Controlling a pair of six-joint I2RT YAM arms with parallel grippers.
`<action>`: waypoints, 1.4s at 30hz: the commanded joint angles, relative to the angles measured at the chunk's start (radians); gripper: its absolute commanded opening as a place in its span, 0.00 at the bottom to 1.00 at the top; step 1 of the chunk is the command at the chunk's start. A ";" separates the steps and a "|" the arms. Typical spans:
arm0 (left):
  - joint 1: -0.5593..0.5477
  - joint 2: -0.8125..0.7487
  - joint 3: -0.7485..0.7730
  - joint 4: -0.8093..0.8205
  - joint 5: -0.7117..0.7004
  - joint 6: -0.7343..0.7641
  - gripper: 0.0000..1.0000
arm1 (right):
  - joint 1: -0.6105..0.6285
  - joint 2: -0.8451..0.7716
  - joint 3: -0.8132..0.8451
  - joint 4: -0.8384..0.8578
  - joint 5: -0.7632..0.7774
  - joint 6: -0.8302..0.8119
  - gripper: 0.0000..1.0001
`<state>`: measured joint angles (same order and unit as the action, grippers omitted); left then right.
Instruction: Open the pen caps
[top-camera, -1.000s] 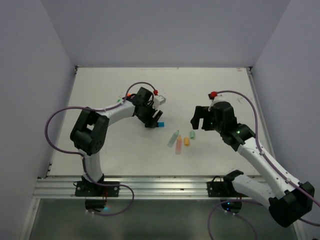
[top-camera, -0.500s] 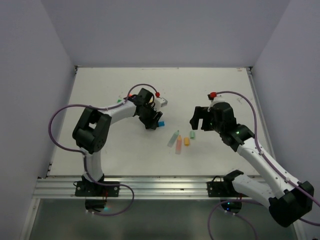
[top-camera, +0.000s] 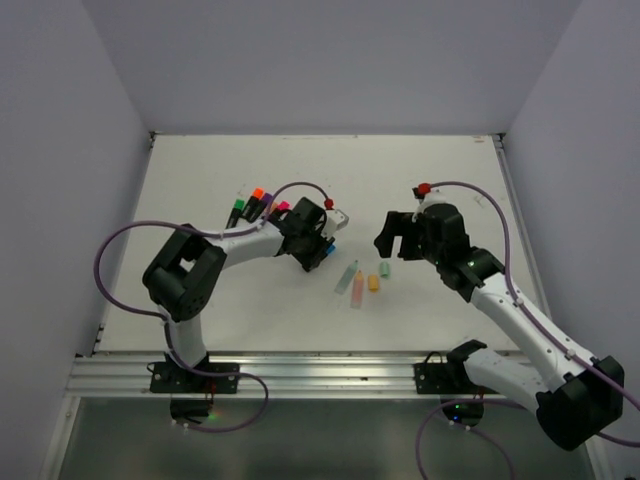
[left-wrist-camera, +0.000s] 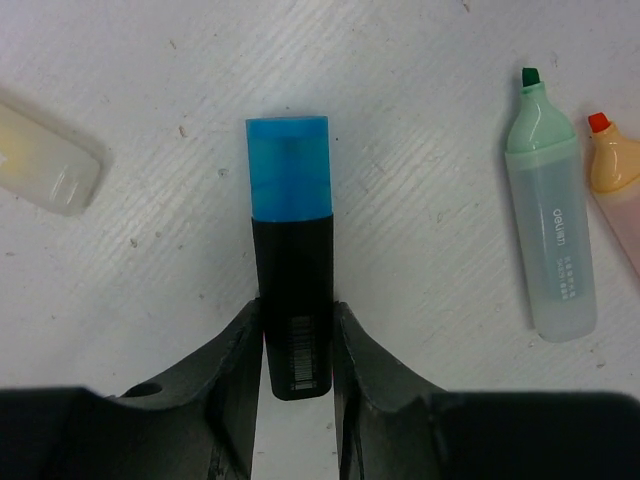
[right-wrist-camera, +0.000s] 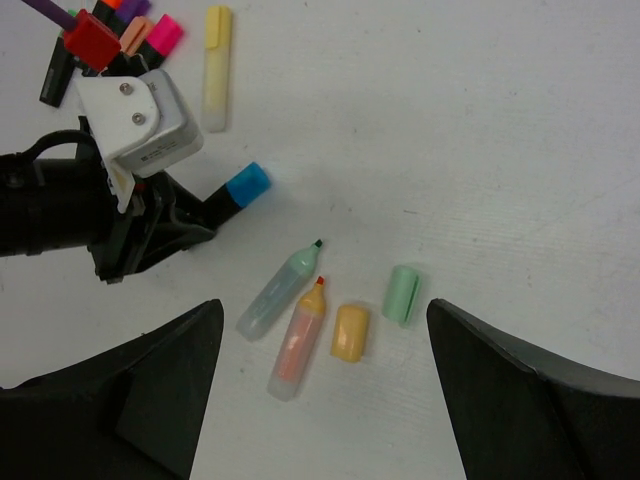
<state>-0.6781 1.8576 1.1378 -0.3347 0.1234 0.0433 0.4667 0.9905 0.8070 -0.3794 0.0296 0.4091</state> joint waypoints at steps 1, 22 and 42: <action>-0.020 0.005 -0.055 -0.017 -0.028 -0.063 0.20 | 0.003 0.011 -0.006 0.060 -0.025 0.025 0.88; -0.049 -0.460 -0.254 0.204 0.008 -0.138 0.00 | 0.006 0.180 0.078 0.194 -0.301 0.224 0.84; -0.070 -0.564 -0.285 0.315 0.101 -0.146 0.00 | 0.038 0.372 0.136 0.373 -0.488 0.342 0.70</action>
<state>-0.7406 1.3216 0.8631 -0.0875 0.1894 -0.0879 0.4980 1.3510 0.9184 -0.0677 -0.4122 0.7235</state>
